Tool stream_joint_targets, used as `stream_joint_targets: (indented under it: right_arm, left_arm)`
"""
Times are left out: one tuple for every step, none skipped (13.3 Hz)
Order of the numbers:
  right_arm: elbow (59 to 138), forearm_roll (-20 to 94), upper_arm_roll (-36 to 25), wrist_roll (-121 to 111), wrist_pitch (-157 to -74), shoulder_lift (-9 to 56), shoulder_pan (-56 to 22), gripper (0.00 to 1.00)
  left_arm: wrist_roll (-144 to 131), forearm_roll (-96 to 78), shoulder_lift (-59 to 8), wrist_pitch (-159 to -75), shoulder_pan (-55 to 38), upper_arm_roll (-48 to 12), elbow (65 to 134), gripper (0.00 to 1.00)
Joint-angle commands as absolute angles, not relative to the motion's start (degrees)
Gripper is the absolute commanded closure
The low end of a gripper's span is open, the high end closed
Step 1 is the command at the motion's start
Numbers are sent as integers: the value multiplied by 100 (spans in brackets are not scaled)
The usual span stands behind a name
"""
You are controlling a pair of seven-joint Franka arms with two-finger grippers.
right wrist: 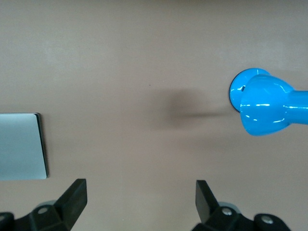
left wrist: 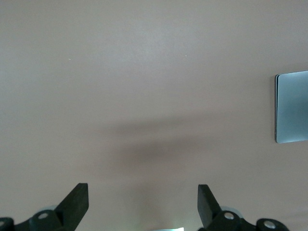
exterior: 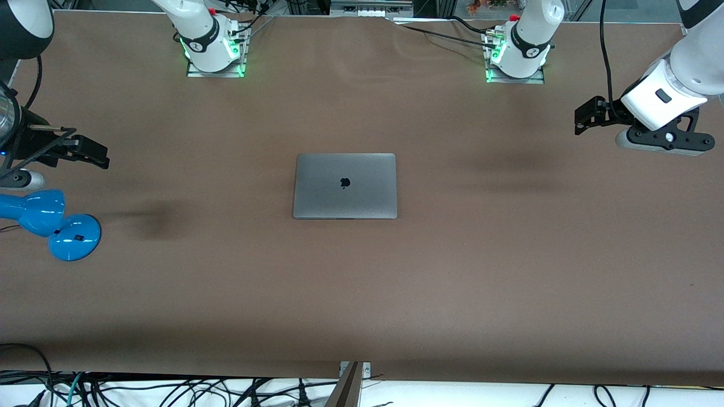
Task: Close laptop with both arms from behind
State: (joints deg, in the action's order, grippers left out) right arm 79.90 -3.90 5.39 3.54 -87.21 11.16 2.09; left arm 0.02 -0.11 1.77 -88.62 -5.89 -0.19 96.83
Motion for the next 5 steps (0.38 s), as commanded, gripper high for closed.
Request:
stream_joint_targets:
  right_arm:
    - [7998,-220,580,308,-8692,1020,263,0]
    - [7998,-220,580,299,-8684,1020,264,0]
    - [7998,-220,580,308,-8666,1020,264,0]
    - [7998,-202,580,316,-8666,1020,264,0]
    - [7998,-185,580,316,-8666,1011,264,0]
  left_arm:
    - [18,-97,167,-8719,-563,-26,9554,0]
    - [26,-97,158,-8719,-563,-26,9554,0]
    - [26,-97,158,-8719,-563,-26,9554,0]
    - [26,-88,158,-8719,-563,-26,9554,0]
    - [35,-88,158,-8719,-563,-26,9554,0]
